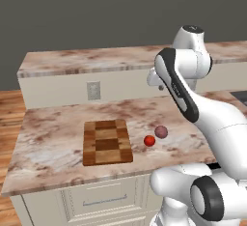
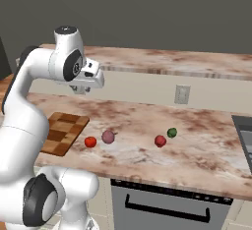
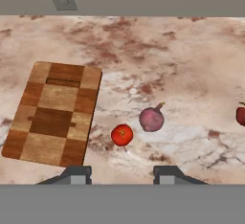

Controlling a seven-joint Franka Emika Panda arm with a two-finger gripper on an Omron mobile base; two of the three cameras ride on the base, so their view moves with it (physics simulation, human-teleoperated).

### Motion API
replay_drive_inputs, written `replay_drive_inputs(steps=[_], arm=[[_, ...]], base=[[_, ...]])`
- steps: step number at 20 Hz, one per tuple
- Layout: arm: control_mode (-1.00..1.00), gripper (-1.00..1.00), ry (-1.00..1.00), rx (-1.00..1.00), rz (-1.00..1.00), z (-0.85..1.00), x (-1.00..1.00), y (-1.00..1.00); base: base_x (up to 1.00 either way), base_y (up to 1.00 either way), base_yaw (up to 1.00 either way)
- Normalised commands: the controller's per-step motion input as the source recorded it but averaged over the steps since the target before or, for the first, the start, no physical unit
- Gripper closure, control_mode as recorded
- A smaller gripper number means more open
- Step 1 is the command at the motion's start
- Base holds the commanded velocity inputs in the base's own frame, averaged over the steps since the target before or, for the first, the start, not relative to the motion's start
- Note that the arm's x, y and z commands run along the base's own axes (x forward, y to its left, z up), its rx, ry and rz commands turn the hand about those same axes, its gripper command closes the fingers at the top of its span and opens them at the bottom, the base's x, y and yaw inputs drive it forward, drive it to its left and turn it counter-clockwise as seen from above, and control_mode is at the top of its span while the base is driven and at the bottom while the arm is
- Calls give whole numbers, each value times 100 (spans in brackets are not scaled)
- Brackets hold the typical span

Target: Place the avocado, onion, tomato, and bell pepper on the cutting board.

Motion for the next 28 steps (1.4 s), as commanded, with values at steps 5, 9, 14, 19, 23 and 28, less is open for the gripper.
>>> replay_drive_inputs(steps=[5, 9, 14, 19, 23, 28], arm=[[-100, -100, 0, 1, 0, 0, -16, 2], [-100, -100, 0, 3, 0, -15, -45, 23], [-100, -100, 0, 0, 0, -26, -9, 40], [-100, -100, 0, 0, 0, -7, 0, 15], [-100, -100, 6, -3, -1, -11, 6, 0], [-100, -100, 0, 0, -1, -12, 10, 1]], base=[[0, 0, 0], [0, 0, 0], [0, 0, 0], [0, 0, 0], [0, 0, 0], [0, 0, 0]])
